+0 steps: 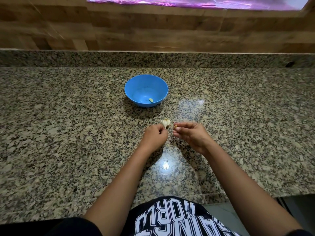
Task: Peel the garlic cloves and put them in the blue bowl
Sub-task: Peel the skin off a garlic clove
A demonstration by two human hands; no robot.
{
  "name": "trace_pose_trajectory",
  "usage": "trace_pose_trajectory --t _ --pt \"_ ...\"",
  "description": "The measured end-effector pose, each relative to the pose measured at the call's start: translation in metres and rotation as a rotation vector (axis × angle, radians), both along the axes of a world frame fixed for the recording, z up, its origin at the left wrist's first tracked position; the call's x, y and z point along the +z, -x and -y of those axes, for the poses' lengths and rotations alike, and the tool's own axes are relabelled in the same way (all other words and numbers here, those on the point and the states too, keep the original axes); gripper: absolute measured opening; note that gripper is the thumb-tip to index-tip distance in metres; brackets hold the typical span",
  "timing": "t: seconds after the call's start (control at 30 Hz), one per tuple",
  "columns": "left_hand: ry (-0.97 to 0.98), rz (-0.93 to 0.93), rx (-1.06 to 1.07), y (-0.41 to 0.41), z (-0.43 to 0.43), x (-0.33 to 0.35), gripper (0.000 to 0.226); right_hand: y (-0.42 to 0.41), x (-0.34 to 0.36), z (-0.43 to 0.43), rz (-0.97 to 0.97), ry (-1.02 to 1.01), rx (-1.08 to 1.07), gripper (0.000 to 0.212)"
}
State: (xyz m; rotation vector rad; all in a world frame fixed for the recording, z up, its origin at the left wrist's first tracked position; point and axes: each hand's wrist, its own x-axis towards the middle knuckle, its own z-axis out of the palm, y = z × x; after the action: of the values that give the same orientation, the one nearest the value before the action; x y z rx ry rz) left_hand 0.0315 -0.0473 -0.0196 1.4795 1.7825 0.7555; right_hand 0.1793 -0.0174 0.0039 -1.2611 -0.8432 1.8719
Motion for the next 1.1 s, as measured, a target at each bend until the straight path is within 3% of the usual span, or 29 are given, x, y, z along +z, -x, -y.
trace_pose_trajectory --t 0.17,0.3,0.37,0.8,1.1 --pt "-0.014 0.07 0.047 -0.001 -0.0031 -0.0021 0.027 0.0001 0.0 -0.0007 -0.003 0.016 -0.037 0.008" --pt "0.009 0.433 0.069 0.0003 -0.0059 -0.0067 0.01 0.0009 -0.0012 -0.0002 -0.002 0.012 -0.05 0.008" --pt "0.0 0.528 0.076 -0.0002 -0.0066 -0.0074 0.009 0.0026 -0.0022 0.0005 0.007 -0.009 -0.041 0.008" --pt "-0.033 0.615 0.089 0.0014 -0.0052 -0.0076 0.009 0.0082 -0.0013 0.0019 0.094 -0.139 0.005 0.011" --pt "-0.025 0.626 0.124 0.0001 -0.0031 -0.0053 0.009 0.0084 -0.0023 0.0047 0.048 -0.11 -0.003 0.01"
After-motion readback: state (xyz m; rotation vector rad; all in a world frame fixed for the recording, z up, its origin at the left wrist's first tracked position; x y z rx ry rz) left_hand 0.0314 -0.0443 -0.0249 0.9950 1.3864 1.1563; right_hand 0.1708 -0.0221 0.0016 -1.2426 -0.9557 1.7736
